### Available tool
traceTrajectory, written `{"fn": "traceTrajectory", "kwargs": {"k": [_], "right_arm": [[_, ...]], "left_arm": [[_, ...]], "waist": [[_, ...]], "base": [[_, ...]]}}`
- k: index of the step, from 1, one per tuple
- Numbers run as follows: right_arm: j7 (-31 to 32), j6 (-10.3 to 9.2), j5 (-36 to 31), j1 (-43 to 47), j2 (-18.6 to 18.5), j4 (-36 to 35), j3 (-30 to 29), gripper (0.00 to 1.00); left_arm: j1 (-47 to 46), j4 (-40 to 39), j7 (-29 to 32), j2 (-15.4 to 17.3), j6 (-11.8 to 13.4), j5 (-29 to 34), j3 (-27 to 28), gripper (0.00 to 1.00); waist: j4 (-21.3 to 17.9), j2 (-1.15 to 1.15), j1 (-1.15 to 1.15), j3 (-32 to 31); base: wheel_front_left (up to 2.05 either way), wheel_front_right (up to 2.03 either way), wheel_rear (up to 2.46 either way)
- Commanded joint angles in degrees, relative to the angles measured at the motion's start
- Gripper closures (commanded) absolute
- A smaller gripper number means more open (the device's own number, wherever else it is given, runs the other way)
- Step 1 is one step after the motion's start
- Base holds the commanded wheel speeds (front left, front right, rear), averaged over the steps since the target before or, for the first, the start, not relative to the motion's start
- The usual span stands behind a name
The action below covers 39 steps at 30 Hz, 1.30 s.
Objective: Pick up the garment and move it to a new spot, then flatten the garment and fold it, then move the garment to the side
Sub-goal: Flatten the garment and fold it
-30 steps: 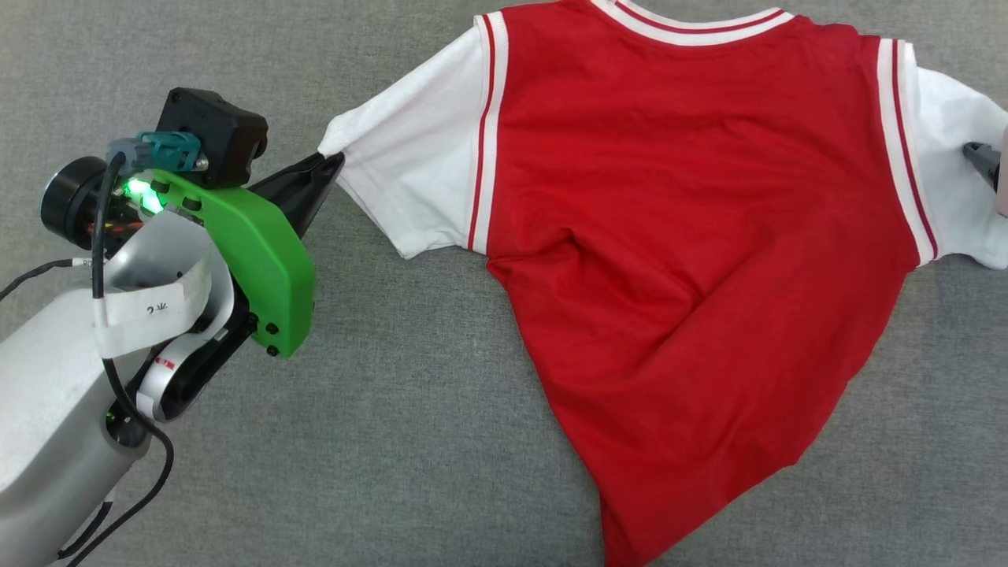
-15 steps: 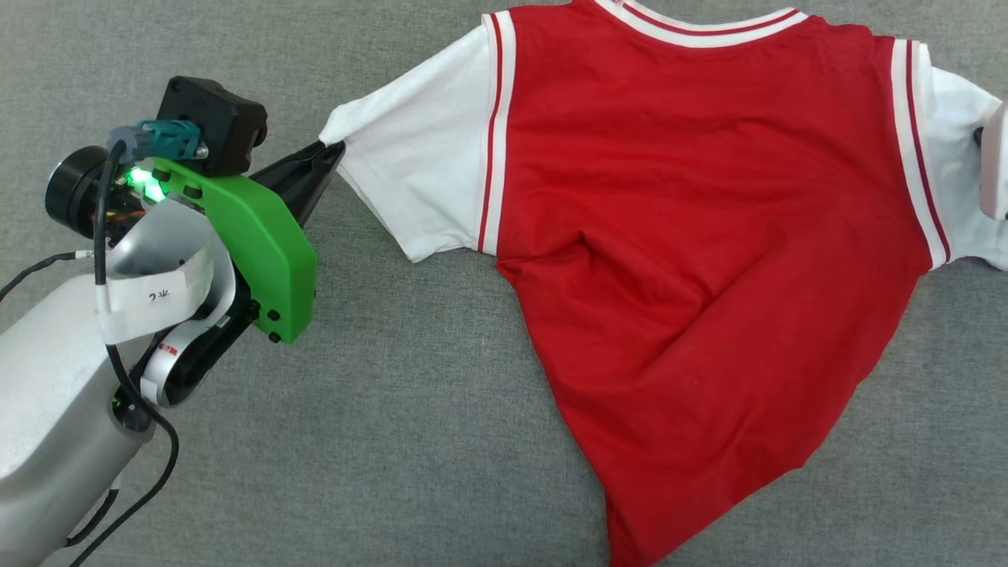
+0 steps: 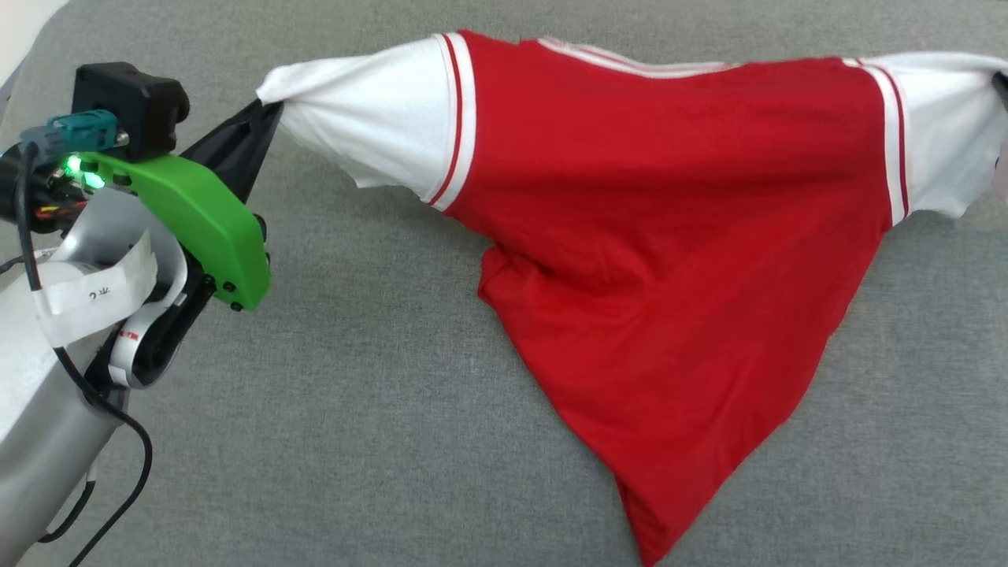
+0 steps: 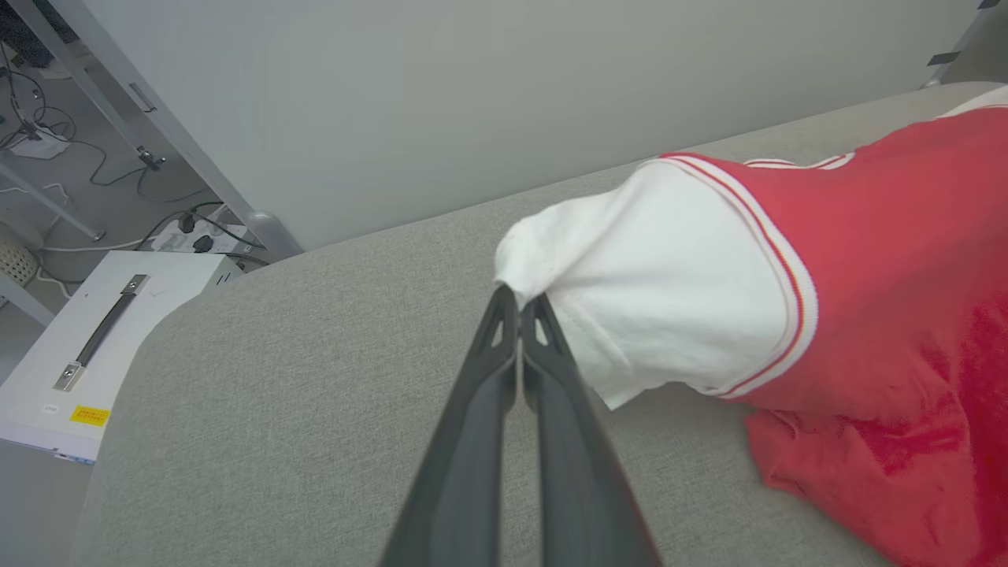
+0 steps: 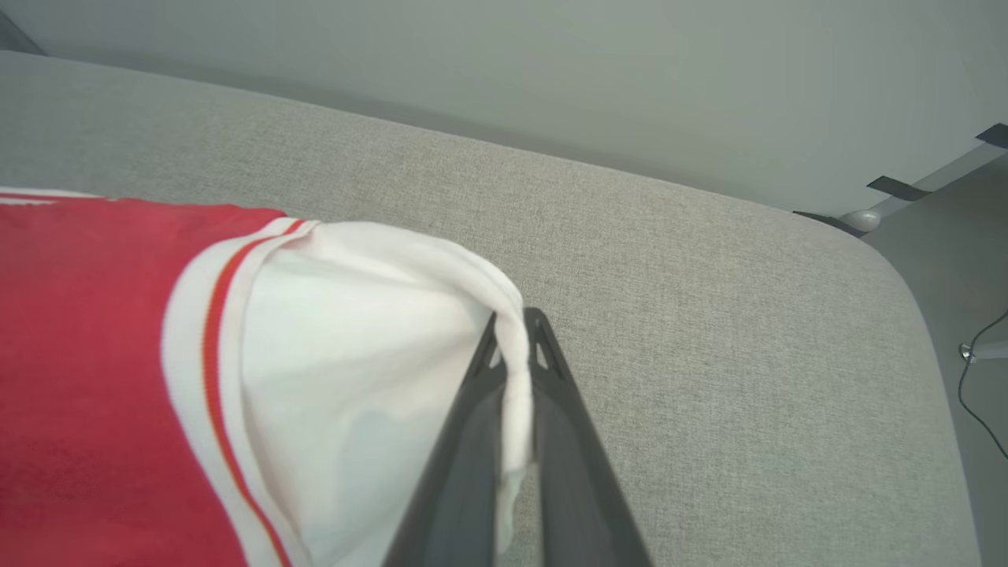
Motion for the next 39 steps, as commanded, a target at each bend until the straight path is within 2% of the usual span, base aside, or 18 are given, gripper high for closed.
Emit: {"fn": "traceTrajectory", "kwargs": {"k": [1,8,16,26,32,39], "right_arm": [[-1.6,-0.04,0.6,0.4,-1.0,-1.1,0.1,1.0],[-7.4,-0.04,2.4,1.1,-2.9,-6.6,0.2,1.0],[-12.0,-0.04,3.5,1.3,-4.0,-13.8,-2.7,1.0],[-13.2,-0.04,4.1,2.6,-3.0,-20.9,-6.8,1.0],[-12.7,-0.04,3.8,2.1,-2.6,-22.8,-8.1,1.0],[-12.6,-0.04,2.9,-4.1,-1.7,-20.6,-7.5,1.0]], "left_arm": [[0.9,0.3,-1.1,0.6,0.6,0.8,0.8,1.0],[2.1,-0.2,-6.0,2.1,2.7,1.7,3.7,1.0],[2.4,-2.9,-11.2,3.9,5.5,3.2,7.6,1.0],[3.2,-5.6,-15.8,5.2,8.3,4.4,11.0,1.0],[2.4,-5.0,-15.2,6.0,7.1,3.9,11.0,1.0],[-5.6,0.1,-12.4,6.1,2.7,4.0,10.6,1.0]], "waist": [[-1.9,0.69,0.0,-4.6],[-3.5,0.69,0.0,-10.6],[-4.3,0.69,0.0,-14.7],[-5.0,0.69,0.0,-16.2],[-5.4,0.69,0.0,-14.2],[-5.7,0.69,0.0,-7.0]], "base": [[0.0,0.0,0.0],[0.0,0.0,0.0],[0.0,0.0,0.0],[0.0,0.0,0.0],[0.0,0.0,0.0],[0.0,0.0,0.0]]}}
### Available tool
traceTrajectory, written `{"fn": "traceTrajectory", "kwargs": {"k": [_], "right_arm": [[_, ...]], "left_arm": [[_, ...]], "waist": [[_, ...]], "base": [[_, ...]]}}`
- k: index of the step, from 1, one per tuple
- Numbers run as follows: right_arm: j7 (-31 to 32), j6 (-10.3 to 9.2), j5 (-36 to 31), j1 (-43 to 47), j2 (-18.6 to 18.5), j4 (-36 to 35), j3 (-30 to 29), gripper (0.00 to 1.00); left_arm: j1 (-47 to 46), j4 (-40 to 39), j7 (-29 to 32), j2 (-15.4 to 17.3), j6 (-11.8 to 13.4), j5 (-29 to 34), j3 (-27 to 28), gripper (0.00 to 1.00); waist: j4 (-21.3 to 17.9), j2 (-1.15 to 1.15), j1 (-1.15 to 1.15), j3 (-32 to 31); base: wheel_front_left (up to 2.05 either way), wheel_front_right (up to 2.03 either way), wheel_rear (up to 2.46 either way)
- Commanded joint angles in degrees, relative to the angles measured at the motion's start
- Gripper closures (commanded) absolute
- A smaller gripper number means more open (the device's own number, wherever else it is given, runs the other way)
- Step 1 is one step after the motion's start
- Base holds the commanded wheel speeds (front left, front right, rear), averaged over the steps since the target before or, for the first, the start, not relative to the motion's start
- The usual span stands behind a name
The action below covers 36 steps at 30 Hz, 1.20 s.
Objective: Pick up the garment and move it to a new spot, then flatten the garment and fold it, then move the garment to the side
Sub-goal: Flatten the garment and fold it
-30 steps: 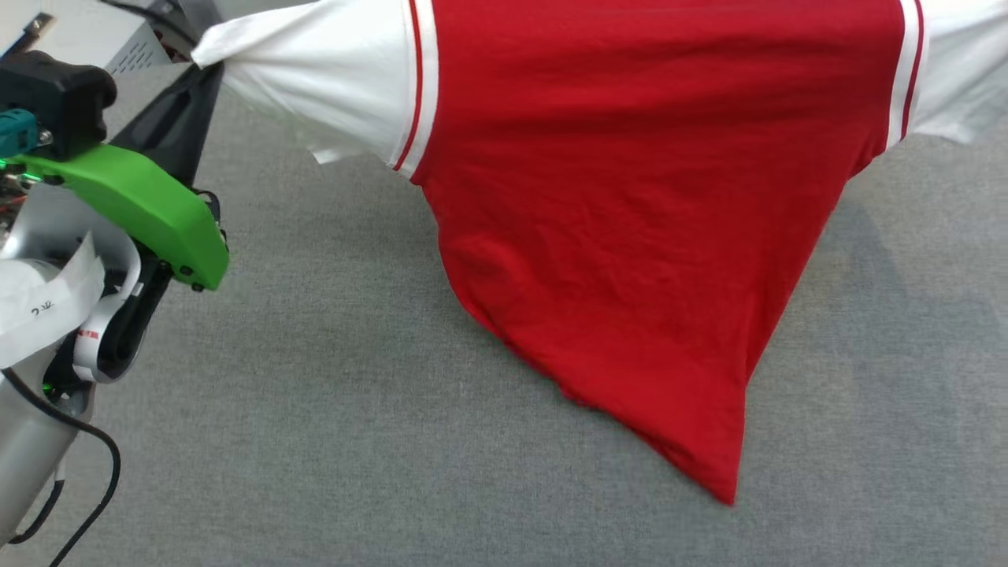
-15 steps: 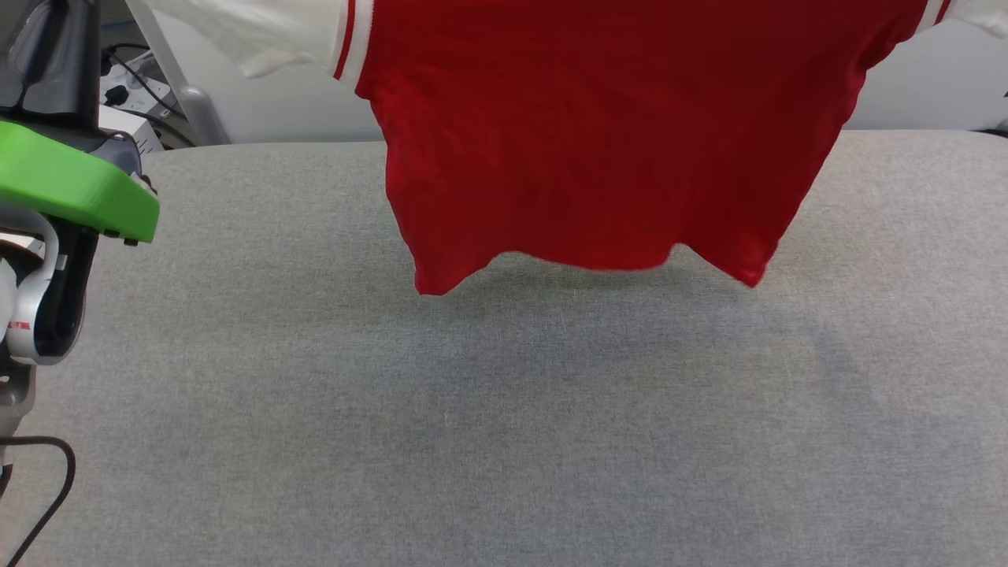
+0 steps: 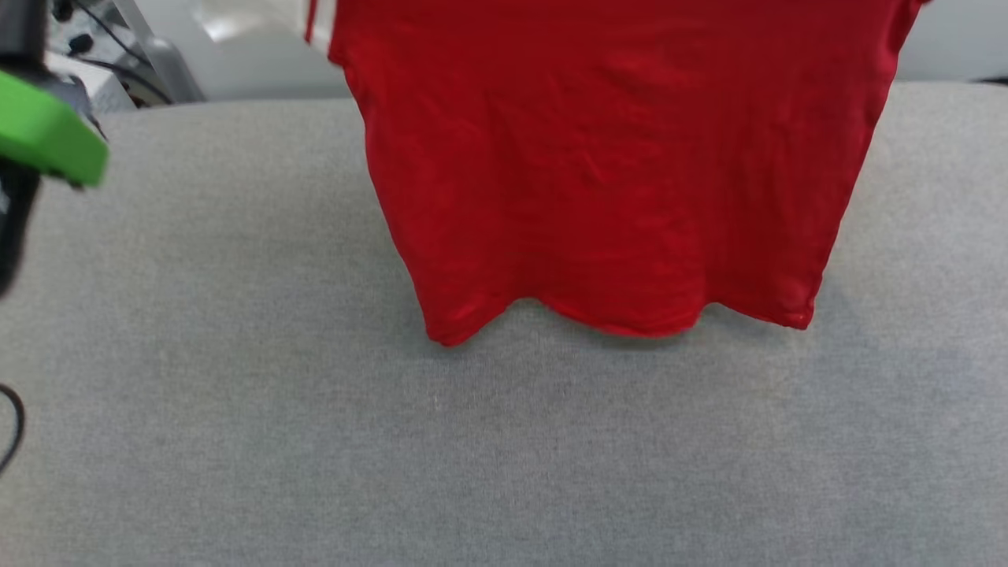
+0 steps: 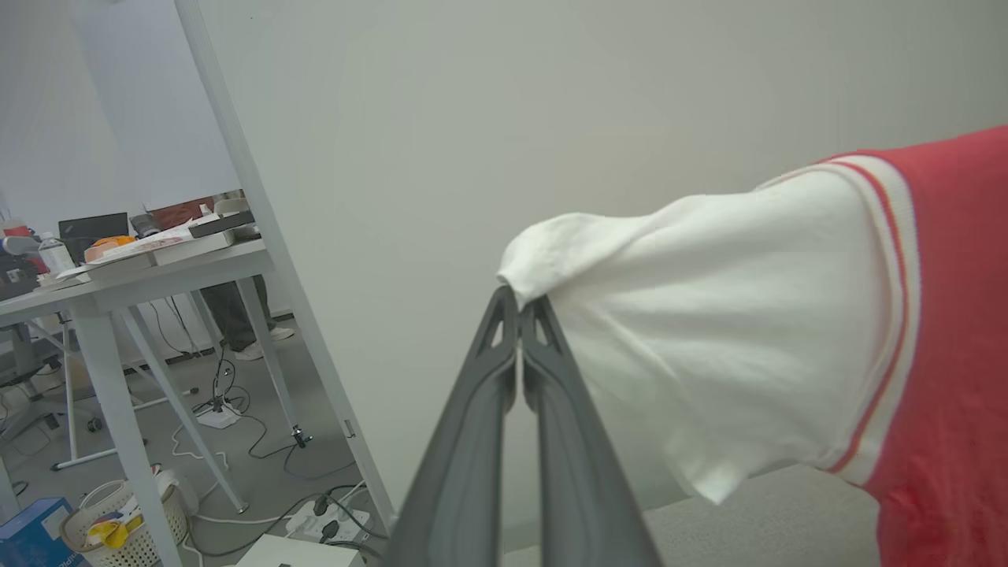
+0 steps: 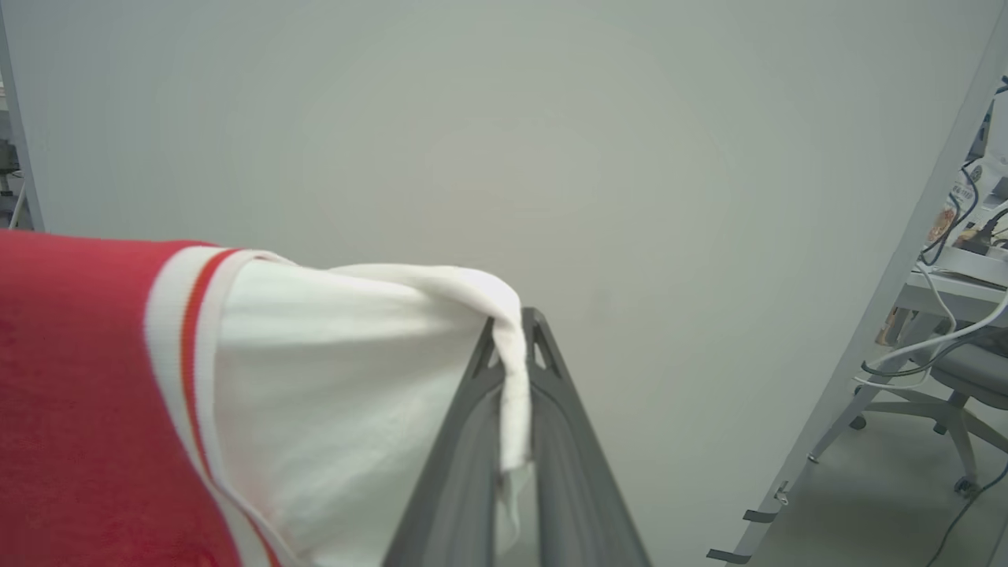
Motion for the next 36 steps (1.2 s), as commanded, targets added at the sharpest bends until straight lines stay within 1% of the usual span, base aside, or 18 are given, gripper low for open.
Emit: {"fn": "traceTrajectory", "kwargs": {"k": [1,7,12,15,22,25,26,27,32,36], "right_arm": [[-0.4,-0.06,-0.6,-2.5,-0.1,1.1,0.0,1.0],[-2.8,-0.06,-2.8,-13.2,0.4,7.8,0.8,1.0],[-5.8,-0.06,-5.1,-23.1,1.7,15.2,2.4,1.0],[-7.9,-0.06,-6.5,-28.7,2.5,19.4,2.6,1.0],[-14.9,-0.06,-10.4,-38.9,5.2,30.3,-0.8,1.0],[-17.4,-0.06,-11.6,-40.9,6.5,34.0,-1.5,1.0],[-18.9,-0.06,-12.0,-41.1,8.1,37.4,-1.0,1.0],[-19.6,-0.06,-11.9,-40.8,8.7,38.4,-0.7,1.0],[-21.3,-0.06,-9.7,-37.4,10.1,41.4,1.8,1.0],[-22.2,-0.06,-5.7,-32.1,10.4,42.2,4.0,1.0]], "left_arm": [[-2.7,1.7,0.4,0.5,-1.0,0.7,0.2,1.0],[-15.1,10.0,2.0,-0.6,-5.7,3.3,-0.4,1.0],[-26.7,18.2,2.0,-4.0,-9.5,6.2,-2.0,1.0],[-32.8,23.2,1.1,-6.1,-10.9,7.6,-2.4,1.0],[-43.2,34.8,-4.8,-11.0,-13.2,10.3,-2.9,1.0],[-45.2,38.4,-7.1,-12.6,-14.0,11.0,-3.6,1.0],[-45.4,41.5,-8.8,-14.4,-15.0,11.0,-4.5,1.0],[-45.1,42.4,-9.4,-14.9,-15.3,11.0,-4.8,1.0],[-41.7,45.7,-11.8,-17.3,-16.6,10.0,-6.4,1.0],[-36.2,47.5,-13.5,-18.7,-17.3,8.9,-7.7,1.0]], "waist": [[-0.3,0.69,0.0,5.0],[-0.5,0.69,0.0,13.3],[-0.3,0.69,0.0,19.4],[-0.2,0.69,0.0,22.3],[-0.1,0.69,0.0,26.2],[0.1,0.69,0.0,27.0],[0.2,0.69,0.0,27.6],[0.3,0.69,0.0,27.8],[0.8,0.69,0.0,27.6],[1.0,0.69,0.0,25.7]], "base": [[0.0,0.0,0.0],[0.0,0.0,0.0],[0.0,0.0,0.0],[0.0,0.0,0.0],[0.0,0.0,0.0],[0.0,0.0,0.0],[0.0,0.0,0.0],[0.0,0.0,0.0],[0.0,0.0,0.0],[0.0,0.0,0.0]]}}
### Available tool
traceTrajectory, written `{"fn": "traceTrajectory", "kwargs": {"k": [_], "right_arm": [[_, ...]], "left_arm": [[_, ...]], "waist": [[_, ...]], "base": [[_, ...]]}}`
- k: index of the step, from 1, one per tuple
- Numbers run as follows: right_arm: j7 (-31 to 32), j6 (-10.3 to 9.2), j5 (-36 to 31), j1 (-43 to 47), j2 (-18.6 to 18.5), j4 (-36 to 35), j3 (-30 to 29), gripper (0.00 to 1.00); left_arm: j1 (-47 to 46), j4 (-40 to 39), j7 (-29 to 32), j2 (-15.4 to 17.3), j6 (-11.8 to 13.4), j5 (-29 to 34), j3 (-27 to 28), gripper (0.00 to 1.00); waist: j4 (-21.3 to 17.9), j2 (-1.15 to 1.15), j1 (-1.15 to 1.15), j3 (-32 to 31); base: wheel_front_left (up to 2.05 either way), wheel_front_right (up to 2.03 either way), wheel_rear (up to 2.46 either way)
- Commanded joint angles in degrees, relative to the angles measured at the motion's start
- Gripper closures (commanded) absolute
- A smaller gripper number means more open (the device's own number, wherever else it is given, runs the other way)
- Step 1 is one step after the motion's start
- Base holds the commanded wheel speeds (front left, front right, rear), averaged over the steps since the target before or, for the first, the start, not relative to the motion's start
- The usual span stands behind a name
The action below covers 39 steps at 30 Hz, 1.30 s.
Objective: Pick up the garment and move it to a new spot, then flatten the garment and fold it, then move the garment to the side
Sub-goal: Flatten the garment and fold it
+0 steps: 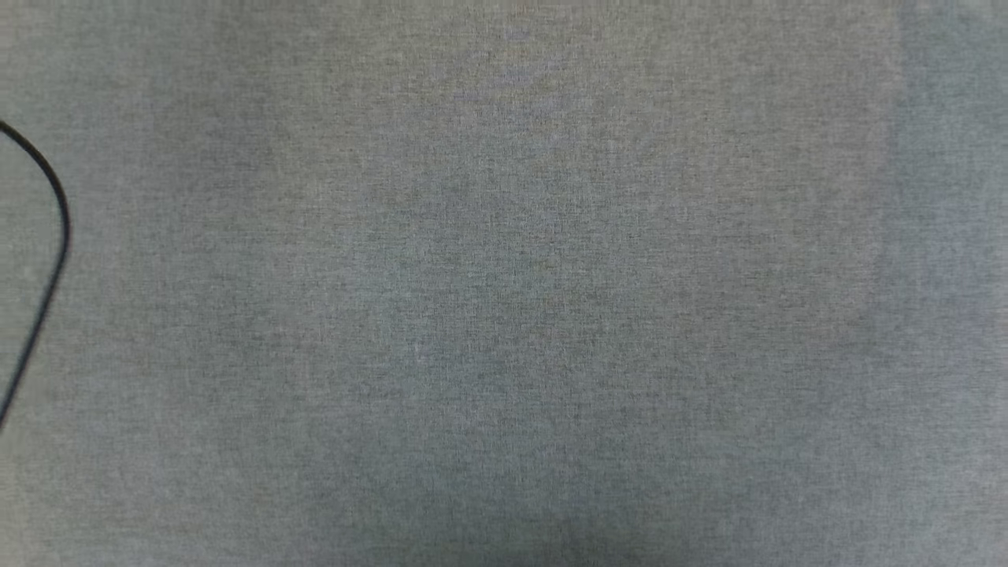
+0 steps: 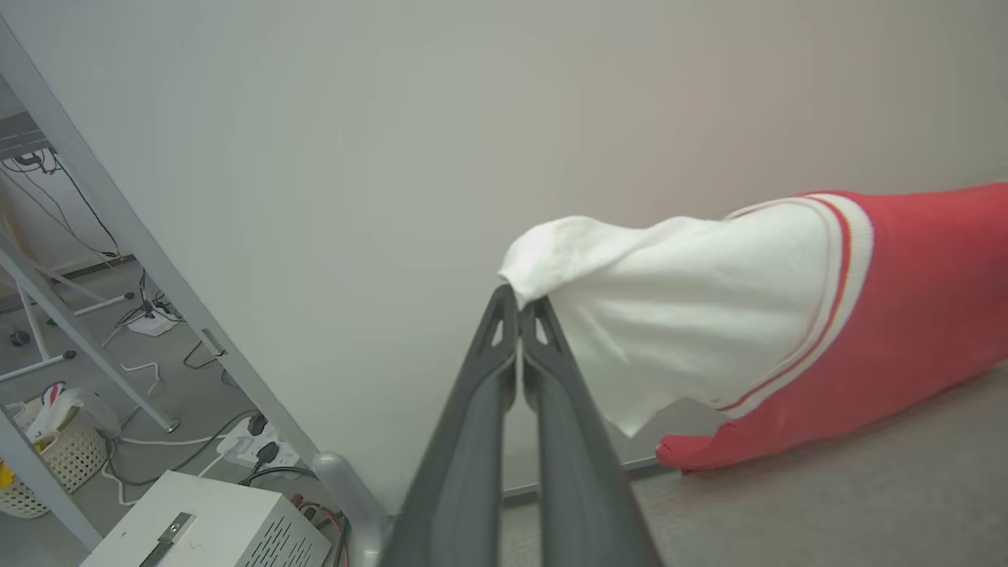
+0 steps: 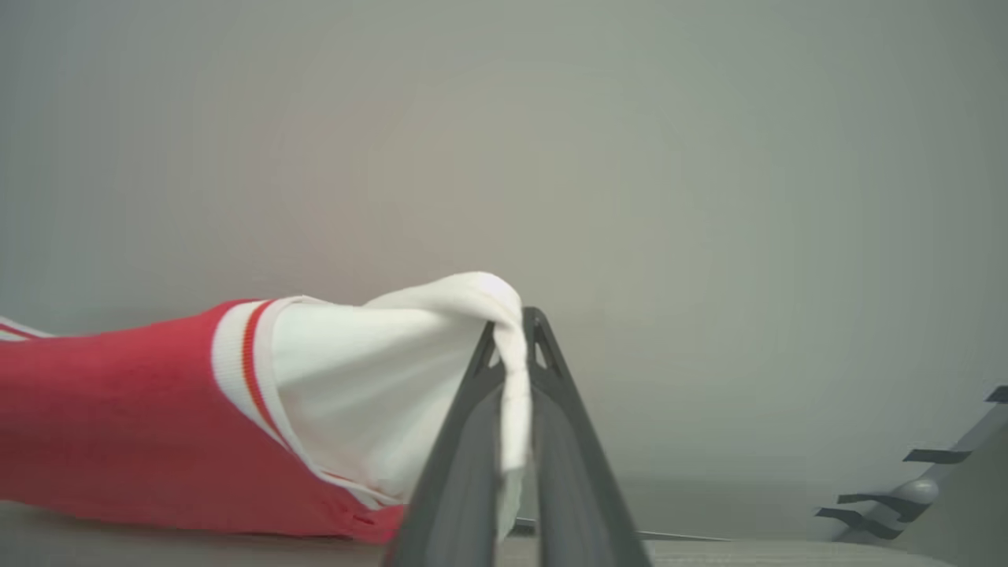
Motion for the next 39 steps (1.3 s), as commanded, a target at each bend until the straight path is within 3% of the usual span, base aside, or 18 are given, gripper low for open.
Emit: {"fn": "traceTrajectory", "kwargs": {"k": [1,11,19,25,39], "right_arm": [[-0.4,-0.1,2.0,3.1,-0.1,0.1,0.8,1.0],[3.7,-0.1,17.7,27.0,-3.7,-7.8,10.5,1.0],[6.8,-0.1,27.2,43.8,-9.3,-16.1,15.5,1.0],[7.7,-0.1,29.2,52.9,-12.4,-18.3,18.4,1.0],[10.8,-0.1,32.2,67.6,-17.0,-22.1,23.4,1.0]], "left_arm": [[3.1,0.6,-0.7,-0.4,-0.4,-0.8,-0.4,1.0],[25.9,-0.1,-2.9,-1.5,-1.0,-6.3,-1.6,1.0],[43.7,-4.1,-3.2,-1.5,0.9,-10.6,-1.6,1.0],[53.7,-6.0,-2.3,-2.0,2.8,-12.4,-3.0,1.0],[66.2,-8.1,-0.2,-2.7,3.9,-14.7,-6.3,1.0]], "waist": [[0.2,0.69,-0.01,-1.8],[0.2,0.69,-0.01,-12.1],[0.2,0.69,-0.01,-19.1],[0.4,0.69,-0.01,-23.3],[1.0,0.69,-0.01,-32.7]], "base": [[0.0,0.0,0.0],[0.0,0.0,0.0],[0.0,0.0,0.0],[0.0,0.0,0.0],[0.0,0.0,0.0]]}}
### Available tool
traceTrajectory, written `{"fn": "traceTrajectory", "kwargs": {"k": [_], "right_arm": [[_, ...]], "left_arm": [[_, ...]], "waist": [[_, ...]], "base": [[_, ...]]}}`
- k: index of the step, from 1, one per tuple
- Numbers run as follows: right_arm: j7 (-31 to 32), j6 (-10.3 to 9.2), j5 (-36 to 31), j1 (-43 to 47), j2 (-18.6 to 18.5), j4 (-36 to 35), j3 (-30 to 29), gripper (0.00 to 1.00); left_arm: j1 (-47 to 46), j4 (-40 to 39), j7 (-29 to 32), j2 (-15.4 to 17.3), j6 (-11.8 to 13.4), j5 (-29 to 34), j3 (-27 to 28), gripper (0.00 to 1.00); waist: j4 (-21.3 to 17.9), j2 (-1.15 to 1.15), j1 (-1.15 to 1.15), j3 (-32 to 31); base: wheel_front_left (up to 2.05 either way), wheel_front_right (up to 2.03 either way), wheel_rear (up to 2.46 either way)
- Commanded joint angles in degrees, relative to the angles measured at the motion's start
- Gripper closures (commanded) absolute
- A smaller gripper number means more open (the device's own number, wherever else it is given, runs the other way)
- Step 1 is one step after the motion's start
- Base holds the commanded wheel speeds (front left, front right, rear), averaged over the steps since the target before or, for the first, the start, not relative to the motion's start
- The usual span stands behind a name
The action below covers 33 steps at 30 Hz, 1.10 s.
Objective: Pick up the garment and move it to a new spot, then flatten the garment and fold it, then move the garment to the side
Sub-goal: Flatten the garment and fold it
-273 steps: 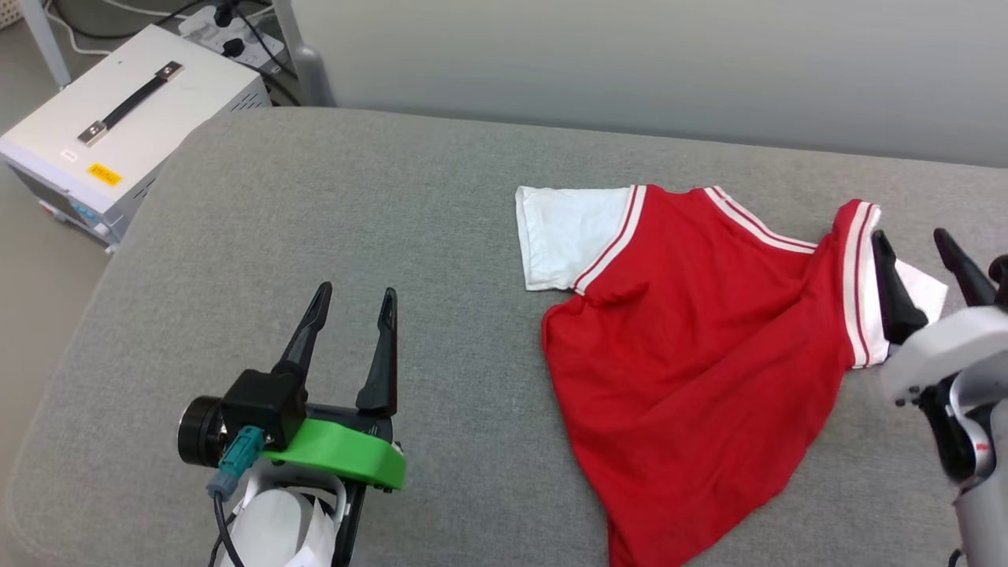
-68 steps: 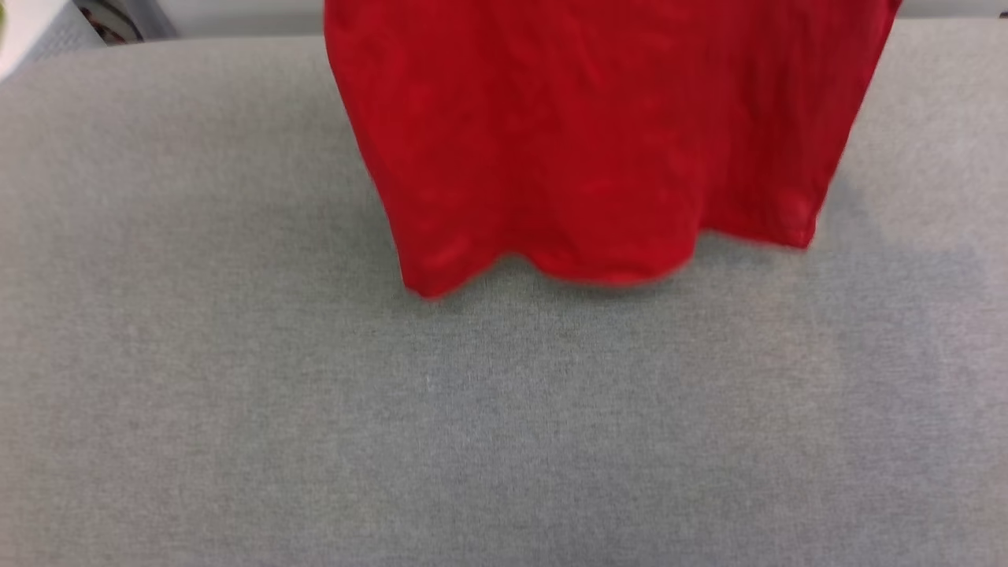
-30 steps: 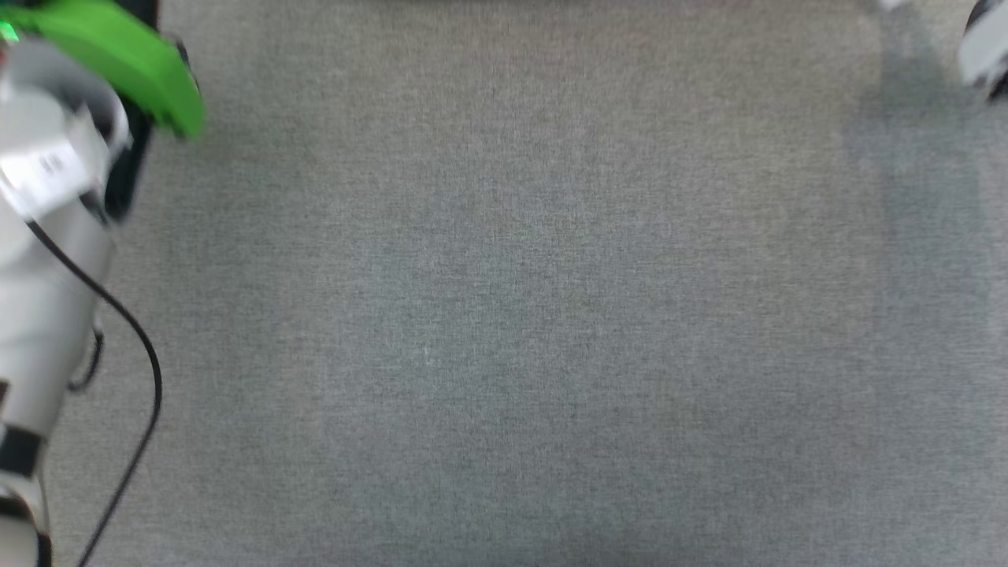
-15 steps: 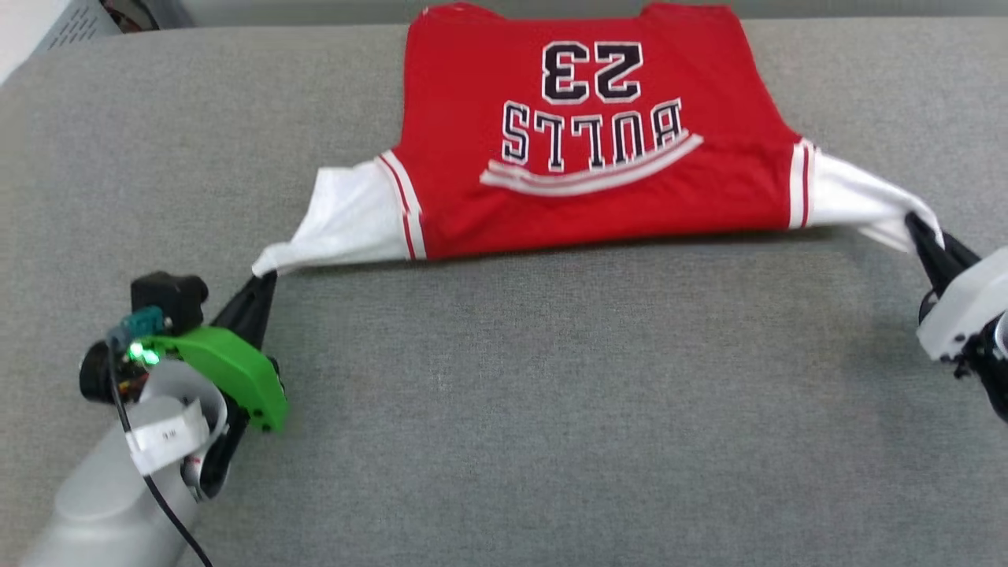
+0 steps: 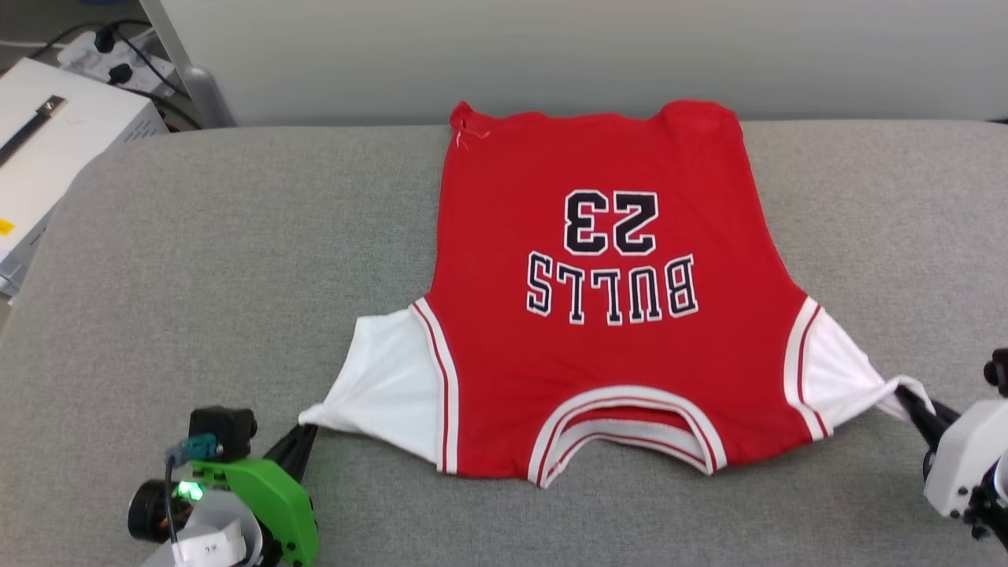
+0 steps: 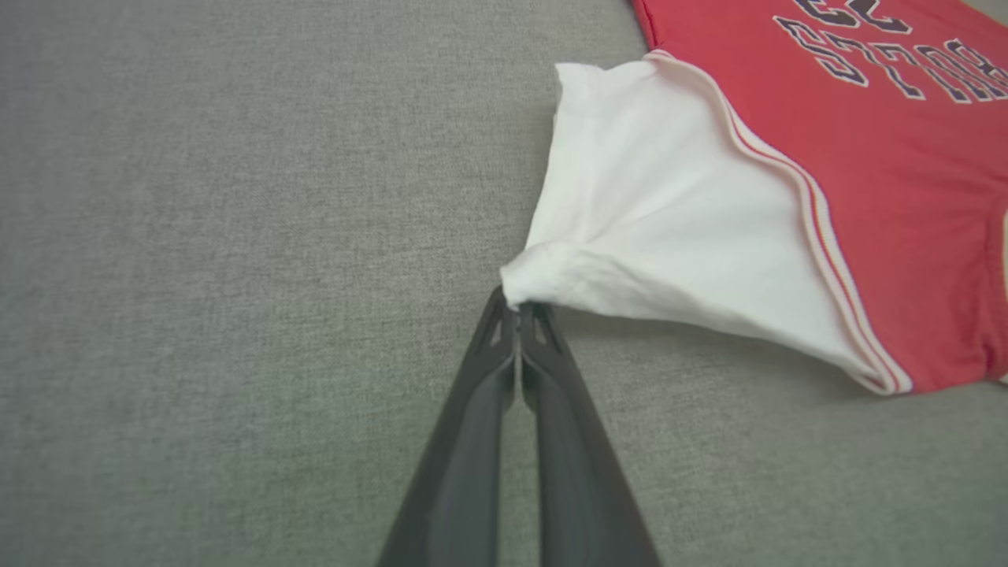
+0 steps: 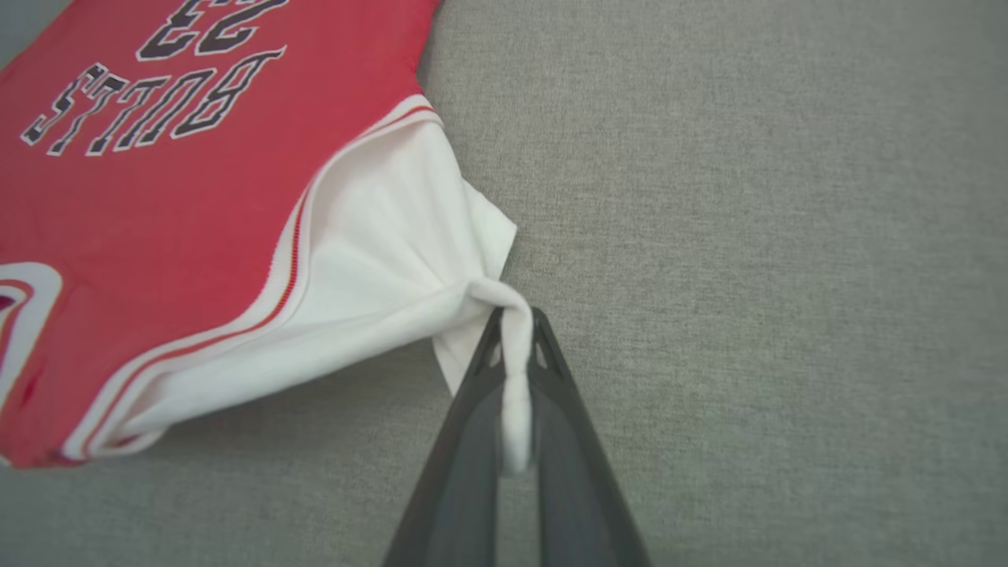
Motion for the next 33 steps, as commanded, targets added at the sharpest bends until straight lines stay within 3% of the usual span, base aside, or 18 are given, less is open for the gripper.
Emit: {"fn": "traceTrajectory", "kwargs": {"k": [1,13,14,15,24,33], "right_arm": [[0.9,-0.1,1.0,2.5,-1.0,-0.8,0.4,1.0],[7.1,-0.1,6.4,14.7,-4.8,-8.1,-1.5,1.0],[7.3,-0.1,6.6,14.9,-4.8,-8.4,-2.0,0.86],[7.8,-0.1,6.6,14.9,-4.8,-8.8,-2.5,0.0],[15.2,-0.1,7.2,9.9,-6.6,-15.1,-10.0,0.0],[31.9,-0.1,1.4,-6.2,-5.6,-19.9,-19.6,0.0]], "left_arm": [[2.5,-0.3,0.3,0.7,0.7,-0.8,-0.2,1.0],[12.0,-9.3,3.3,3.3,3.6,-2.5,-2.0,1.0],[12.0,-10.0,3.5,3.5,3.8,-2.4,-2.1,1.0],[12.0,-10.9,3.7,3.6,4.0,-2.2,-2.2,1.0],[10.2,-21.1,6.8,4.1,7.0,0.4,-3.9,1.0],[6.6,-38.0,12.4,8.1,11.3,4.3,-4.4,1.0]], "waist": [[0.2,0.69,0.01,-3.3],[0.7,0.69,0.01,-5.5],[0.8,0.69,0.01,-5.4],[0.9,0.69,0.01,-5.2],[2.9,0.69,0.01,-0.2],[8.4,0.69,0.01,12.5]], "base": [[0.0,0.0,0.0],[0.0,0.0,0.0],[0.0,0.0,0.0],[0.0,0.0,0.0],[0.0,0.0,0.0],[0.0,0.0,0.0]]}}
